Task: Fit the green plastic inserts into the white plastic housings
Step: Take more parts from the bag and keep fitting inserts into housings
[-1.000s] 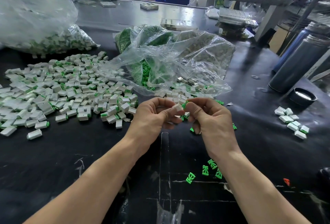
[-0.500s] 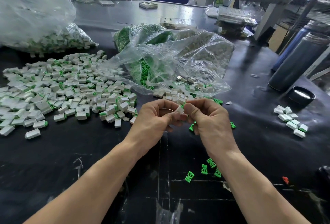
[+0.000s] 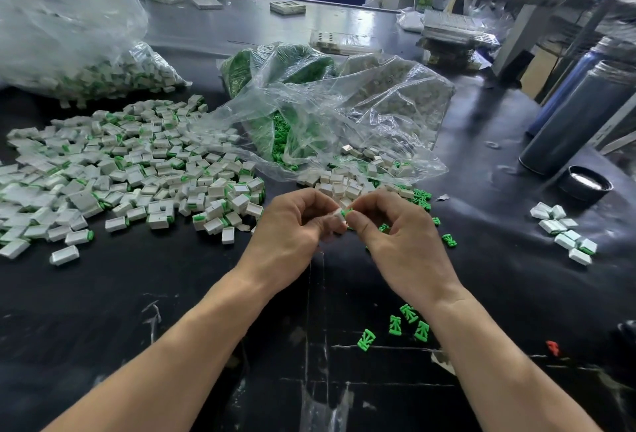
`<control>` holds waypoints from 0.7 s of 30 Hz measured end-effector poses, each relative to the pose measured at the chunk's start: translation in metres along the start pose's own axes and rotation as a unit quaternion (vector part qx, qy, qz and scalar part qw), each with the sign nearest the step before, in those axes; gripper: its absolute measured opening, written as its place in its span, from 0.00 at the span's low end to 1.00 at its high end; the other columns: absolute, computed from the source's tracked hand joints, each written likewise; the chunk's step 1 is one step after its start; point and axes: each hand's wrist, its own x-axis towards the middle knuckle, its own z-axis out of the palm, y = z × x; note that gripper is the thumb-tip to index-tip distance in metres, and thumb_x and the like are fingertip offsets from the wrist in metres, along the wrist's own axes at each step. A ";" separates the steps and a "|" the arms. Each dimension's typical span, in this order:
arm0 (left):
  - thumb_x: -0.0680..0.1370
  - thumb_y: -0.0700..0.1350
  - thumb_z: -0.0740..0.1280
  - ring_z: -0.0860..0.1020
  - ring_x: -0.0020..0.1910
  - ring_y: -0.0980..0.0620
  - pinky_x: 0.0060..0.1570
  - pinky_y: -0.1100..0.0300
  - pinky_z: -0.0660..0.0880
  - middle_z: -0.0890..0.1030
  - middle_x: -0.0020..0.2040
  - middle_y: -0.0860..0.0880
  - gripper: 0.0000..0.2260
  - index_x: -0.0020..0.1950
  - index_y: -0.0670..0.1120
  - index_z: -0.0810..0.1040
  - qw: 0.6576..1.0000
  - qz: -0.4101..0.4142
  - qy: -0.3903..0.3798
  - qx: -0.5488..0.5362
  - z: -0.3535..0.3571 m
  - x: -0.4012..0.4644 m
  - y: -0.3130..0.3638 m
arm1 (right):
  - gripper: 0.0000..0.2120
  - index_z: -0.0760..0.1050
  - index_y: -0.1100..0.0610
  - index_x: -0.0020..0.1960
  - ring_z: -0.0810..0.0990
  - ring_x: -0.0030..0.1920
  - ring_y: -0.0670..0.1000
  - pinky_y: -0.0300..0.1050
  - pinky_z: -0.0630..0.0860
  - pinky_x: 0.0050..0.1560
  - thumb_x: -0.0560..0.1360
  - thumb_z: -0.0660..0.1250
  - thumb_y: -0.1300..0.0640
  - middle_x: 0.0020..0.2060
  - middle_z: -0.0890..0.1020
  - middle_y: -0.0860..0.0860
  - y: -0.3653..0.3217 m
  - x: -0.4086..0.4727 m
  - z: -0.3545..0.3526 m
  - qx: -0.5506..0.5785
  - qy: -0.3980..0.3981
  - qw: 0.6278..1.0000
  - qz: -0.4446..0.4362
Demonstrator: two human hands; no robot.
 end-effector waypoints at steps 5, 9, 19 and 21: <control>0.78 0.34 0.71 0.86 0.42 0.49 0.47 0.47 0.84 0.87 0.40 0.51 0.11 0.45 0.50 0.83 0.997 0.021 0.011 0.075 -0.001 0.000 -0.001 | 0.05 0.82 0.47 0.46 0.80 0.42 0.43 0.31 0.74 0.42 0.77 0.75 0.57 0.38 0.82 0.41 -0.004 -0.003 0.001 -0.019 0.013 1.000 -0.019; 0.78 0.35 0.72 0.85 0.42 0.55 0.49 0.47 0.84 0.86 0.39 0.54 0.10 0.46 0.52 0.83 0.993 0.031 0.016 0.111 -0.004 -0.001 -0.002 | 0.04 0.83 0.50 0.47 0.80 0.40 0.46 0.46 0.80 0.41 0.77 0.75 0.59 0.37 0.81 0.42 -0.007 -0.004 0.003 -0.017 0.012 0.999 -0.028; 0.78 0.40 0.71 0.83 0.39 0.55 0.45 0.50 0.81 0.84 0.36 0.55 0.07 0.46 0.52 0.83 0.969 0.048 0.013 0.243 -0.002 -0.008 0.009 | 0.02 0.84 0.52 0.47 0.83 0.40 0.50 0.55 0.81 0.45 0.77 0.75 0.58 0.38 0.84 0.46 -0.003 -0.006 0.003 -0.019 -0.027 0.999 -0.025; 0.78 0.39 0.71 0.84 0.40 0.54 0.46 0.49 0.82 0.84 0.37 0.55 0.07 0.46 0.52 0.83 0.973 0.040 0.011 0.227 -0.002 -0.008 0.009 | 0.03 0.84 0.51 0.46 0.83 0.38 0.50 0.54 0.82 0.44 0.77 0.75 0.59 0.37 0.84 0.46 -0.002 -0.006 0.003 -0.004 -0.024 1.000 -0.014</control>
